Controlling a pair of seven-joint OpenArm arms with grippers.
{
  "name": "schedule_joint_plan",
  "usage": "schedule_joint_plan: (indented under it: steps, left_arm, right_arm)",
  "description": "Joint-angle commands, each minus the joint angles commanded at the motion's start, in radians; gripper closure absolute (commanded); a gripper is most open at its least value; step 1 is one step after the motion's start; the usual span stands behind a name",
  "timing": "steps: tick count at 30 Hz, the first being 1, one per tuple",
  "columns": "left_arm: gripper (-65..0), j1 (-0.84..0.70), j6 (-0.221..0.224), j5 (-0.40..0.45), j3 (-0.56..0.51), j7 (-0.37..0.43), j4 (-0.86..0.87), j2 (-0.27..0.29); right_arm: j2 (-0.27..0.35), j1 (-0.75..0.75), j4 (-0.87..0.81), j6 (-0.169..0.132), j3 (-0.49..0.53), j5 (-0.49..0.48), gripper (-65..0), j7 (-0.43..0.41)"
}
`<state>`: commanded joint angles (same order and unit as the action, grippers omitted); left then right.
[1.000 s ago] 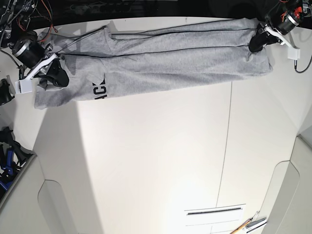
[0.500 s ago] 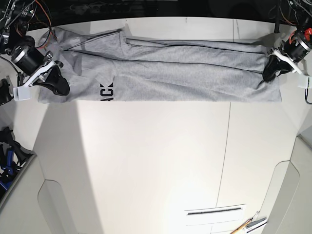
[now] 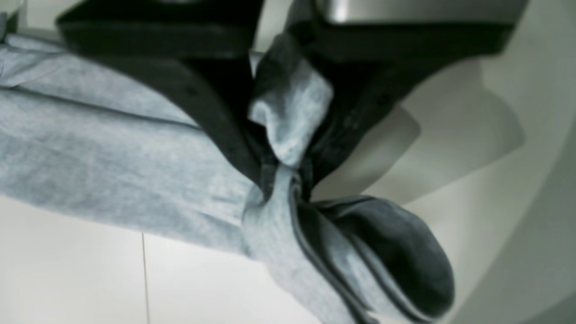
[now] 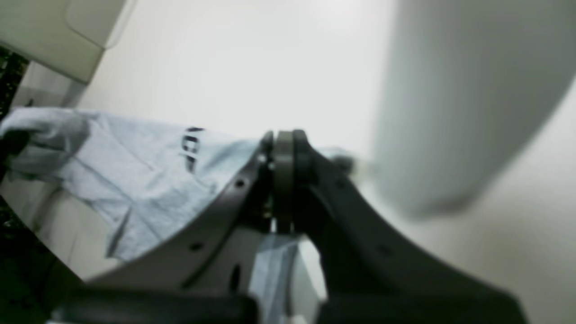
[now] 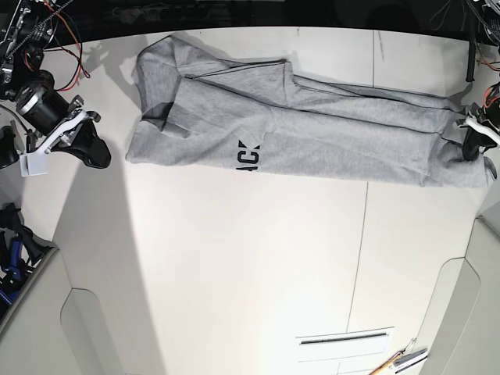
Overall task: Fold the T-shirt properly
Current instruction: 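Grasp the strip's hem end with the left gripper, then the right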
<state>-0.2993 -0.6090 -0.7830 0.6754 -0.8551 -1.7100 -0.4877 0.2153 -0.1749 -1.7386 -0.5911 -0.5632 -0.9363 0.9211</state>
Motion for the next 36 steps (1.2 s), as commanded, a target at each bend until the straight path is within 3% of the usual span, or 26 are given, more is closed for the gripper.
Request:
schedule_joint_plan:
  steps: [5,9,13,17,22,23,26,27,32,36]
  left_arm:
    - [0.0,-0.001,-0.001,0.003,0.000,-0.026,-0.018,0.000]
    - [0.0,-0.041,-0.001,-0.006,-0.023,-0.041,-0.154,0.008]
    - [0.0,-0.084,0.000,-0.012,-0.161,-0.052,-0.325,0.008]
    - [0.0,-0.085,-0.001,0.023,-0.342,-0.031,-0.358,0.012]
    - [0.0,-0.066,-0.001,0.094,-0.488,-0.023,-0.358,0.110]
    - [-3.3,-0.066,-0.001,0.111,-0.507,-0.014,-0.357,0.135]
    - [-26.0,-0.066,-0.002,0.137,-0.558,-0.005,-0.351,0.195]
    - [-30.8,-0.066,-0.002,0.137,-0.571,-0.005,-0.348,0.209]
    - [-32.0,-0.066,-0.001,0.128,-0.611,-0.007,-0.346,0.257]
    - [-32.0,-0.067,-0.001,0.121,-0.615,-0.010,-0.346,0.260]
  right_arm:
    - [0.000,0.000,0.000,0.000,0.000,-0.004,0.0,0.001]
    - [0.000,0.000,0.000,0.000,0.000,-0.003,0.0,0.015]
    - [0.000,0.000,0.000,0.000,0.000,-0.007,0.0,0.015]
    - [-0.001,0.000,0.000,0.000,-0.002,-0.007,0.0,0.017]
    - [-0.002,0.000,0.000,0.000,-0.054,-0.014,0.0,0.019]
    - [-0.002,0.000,0.000,0.000,-0.068,-0.015,0.0,0.019]
    - [-0.002,0.000,0.000,0.000,-0.097,-0.015,0.0,0.031]
    - [-0.002,0.000,0.000,0.000,-0.099,-0.015,0.0,0.039]
    - [0.000,-0.001,0.000,0.000,-0.101,-0.022,0.0,0.051]
    - [0.000,-0.006,0.000,0.000,-0.101,-0.009,0.0,0.067]
